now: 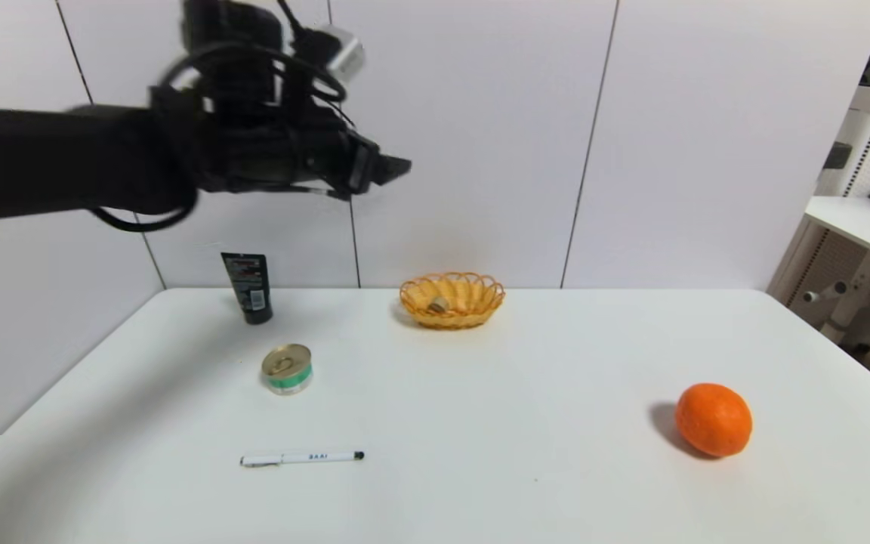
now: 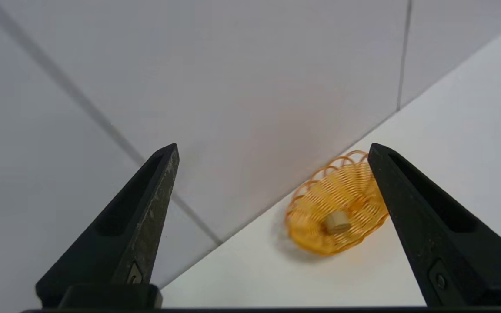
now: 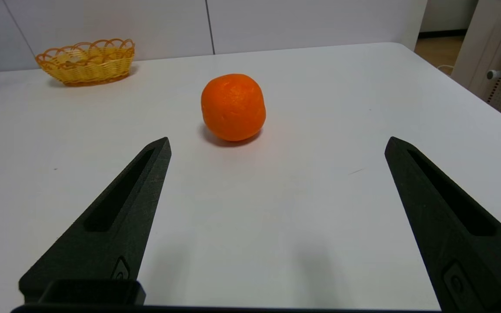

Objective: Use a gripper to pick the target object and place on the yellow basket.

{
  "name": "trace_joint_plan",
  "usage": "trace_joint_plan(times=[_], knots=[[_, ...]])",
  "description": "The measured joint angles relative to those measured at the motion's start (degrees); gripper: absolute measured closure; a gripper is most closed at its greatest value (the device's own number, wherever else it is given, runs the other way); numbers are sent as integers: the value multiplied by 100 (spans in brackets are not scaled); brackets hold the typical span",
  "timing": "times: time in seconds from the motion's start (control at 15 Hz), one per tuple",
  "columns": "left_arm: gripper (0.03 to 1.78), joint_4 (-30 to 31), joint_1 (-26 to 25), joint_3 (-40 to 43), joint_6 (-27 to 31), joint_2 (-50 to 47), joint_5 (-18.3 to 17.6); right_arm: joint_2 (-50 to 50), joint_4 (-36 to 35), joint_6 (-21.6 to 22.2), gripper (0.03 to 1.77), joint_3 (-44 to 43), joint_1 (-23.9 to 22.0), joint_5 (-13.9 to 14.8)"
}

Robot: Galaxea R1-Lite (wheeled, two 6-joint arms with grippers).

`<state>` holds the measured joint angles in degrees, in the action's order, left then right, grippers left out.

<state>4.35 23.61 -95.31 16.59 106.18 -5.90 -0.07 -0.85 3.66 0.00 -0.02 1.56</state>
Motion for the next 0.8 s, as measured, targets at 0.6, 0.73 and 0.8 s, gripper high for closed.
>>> trace_joint_plan(times=[0.6,0.73,0.8], knots=[[15,-1342,-1629,3340,-701,-4665,474,0,0,2,10,0,0,1],[14,-1375,-1712,4457,-789,-5621,483,0,0,0,10,0,0,0],[14,-1389,-1736,5066,-805,-6112,486,0,0,2,10,0,0,0]])
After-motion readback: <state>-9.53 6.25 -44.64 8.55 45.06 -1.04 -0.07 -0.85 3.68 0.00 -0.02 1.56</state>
